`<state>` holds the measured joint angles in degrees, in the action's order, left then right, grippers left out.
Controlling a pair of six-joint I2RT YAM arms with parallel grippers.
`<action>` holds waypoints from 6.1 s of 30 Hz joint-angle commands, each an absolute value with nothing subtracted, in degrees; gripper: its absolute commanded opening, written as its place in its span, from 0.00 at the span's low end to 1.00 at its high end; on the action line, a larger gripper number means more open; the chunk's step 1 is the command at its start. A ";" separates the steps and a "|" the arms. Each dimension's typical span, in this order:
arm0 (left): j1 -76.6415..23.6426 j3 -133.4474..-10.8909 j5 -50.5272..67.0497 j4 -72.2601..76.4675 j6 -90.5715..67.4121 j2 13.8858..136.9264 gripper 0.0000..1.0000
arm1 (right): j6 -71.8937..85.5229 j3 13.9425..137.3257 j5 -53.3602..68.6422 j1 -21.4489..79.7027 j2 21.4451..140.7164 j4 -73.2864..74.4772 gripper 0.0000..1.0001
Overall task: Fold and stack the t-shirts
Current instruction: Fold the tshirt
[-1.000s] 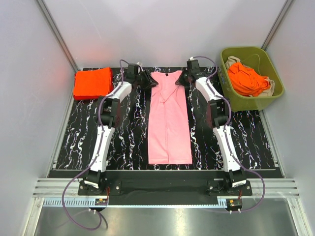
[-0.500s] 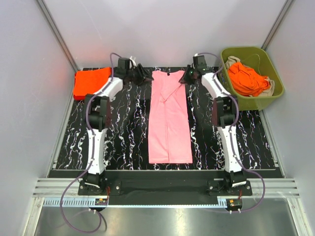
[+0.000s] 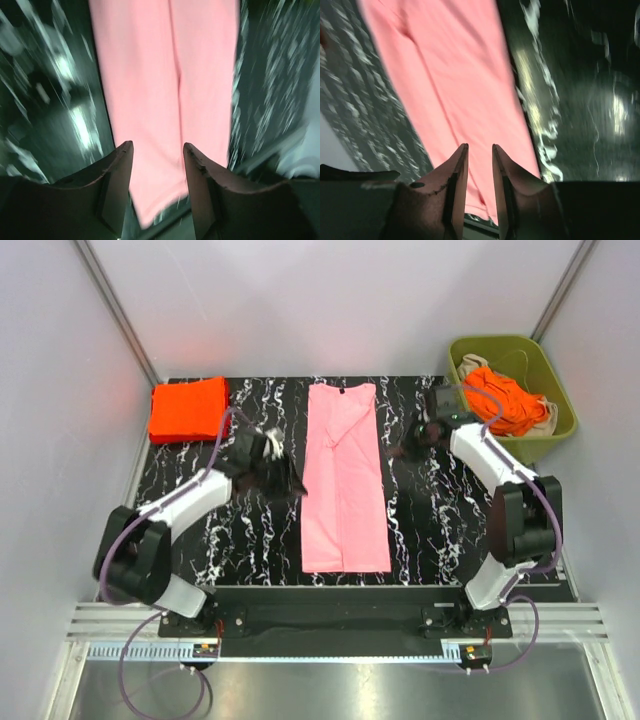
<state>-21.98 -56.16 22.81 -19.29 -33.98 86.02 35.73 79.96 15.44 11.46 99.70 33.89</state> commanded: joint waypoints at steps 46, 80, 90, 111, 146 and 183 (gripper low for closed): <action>-43.86 -20.13 15.38 -4.65 -52.21 70.41 0.00 | 52.73 26.81 10.20 33.66 65.48 28.48 0.37; -43.86 -20.65 14.50 -11.69 -51.77 62.49 0.38 | 57.57 26.54 4.22 42.80 61.96 27.16 0.00; -44.21 -20.48 15.56 -9.32 -52.38 62.58 0.00 | 57.04 27.51 0.88 44.38 61.35 31.72 0.00; -45.28 -34.96 13.70 -16.96 -50.89 68.71 0.00 | 47.66 40.58 -7.29 47.02 61.41 38.50 0.00; -18.20 -97.19 24.16 -23.20 -33.22 117.76 0.00 | 14.42 98.61 -7.65 23.82 114.51 36.04 0.00; -14.59 -90.23 17.76 -27.60 -31.29 110.07 0.48 | 12.12 108.13 11.23 17.32 118.14 44.65 0.51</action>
